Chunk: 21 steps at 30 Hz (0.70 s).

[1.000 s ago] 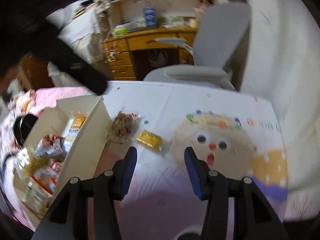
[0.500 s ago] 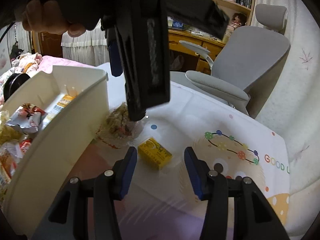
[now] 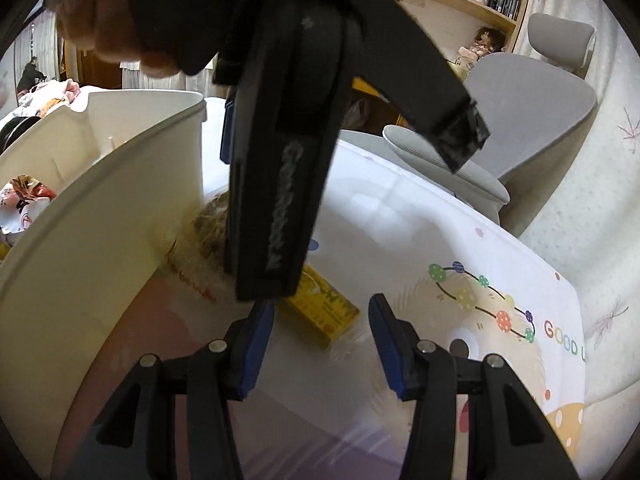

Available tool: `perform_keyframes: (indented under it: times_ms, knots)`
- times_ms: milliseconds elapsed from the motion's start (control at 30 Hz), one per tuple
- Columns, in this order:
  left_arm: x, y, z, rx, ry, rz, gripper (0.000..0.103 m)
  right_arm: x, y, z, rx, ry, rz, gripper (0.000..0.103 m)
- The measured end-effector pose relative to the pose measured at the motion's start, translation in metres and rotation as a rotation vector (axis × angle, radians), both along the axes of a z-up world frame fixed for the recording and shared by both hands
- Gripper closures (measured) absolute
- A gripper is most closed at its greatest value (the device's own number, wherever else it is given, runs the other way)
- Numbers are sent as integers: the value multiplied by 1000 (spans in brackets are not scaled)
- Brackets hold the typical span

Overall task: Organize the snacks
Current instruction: 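Grasp the clear nut-cluster bag with left tool while right tool grasps yellow cake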

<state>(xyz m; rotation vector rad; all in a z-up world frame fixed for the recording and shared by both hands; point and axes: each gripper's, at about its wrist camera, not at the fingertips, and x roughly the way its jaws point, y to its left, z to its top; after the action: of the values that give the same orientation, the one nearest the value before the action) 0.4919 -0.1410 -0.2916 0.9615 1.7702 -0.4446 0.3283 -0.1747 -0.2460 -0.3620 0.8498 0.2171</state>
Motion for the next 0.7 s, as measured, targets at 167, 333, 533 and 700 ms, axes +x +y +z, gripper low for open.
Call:
perform_keyframes:
  times_ms: [167,333,533,700]
  knots:
    - [1,6,-4,-55,40,19,29,0,-1,-5,-2,13,2,51]
    - [2,10,-2,-107,91,64,50,1,-3,-5,7,16,2,54]
    - [5,15,-1,-125,89,104,53,2,-4,-4,-10,22,10,62]
    - [8,19,0,-141,92,181,55,-2,-3,-3,-31,34,19,67]
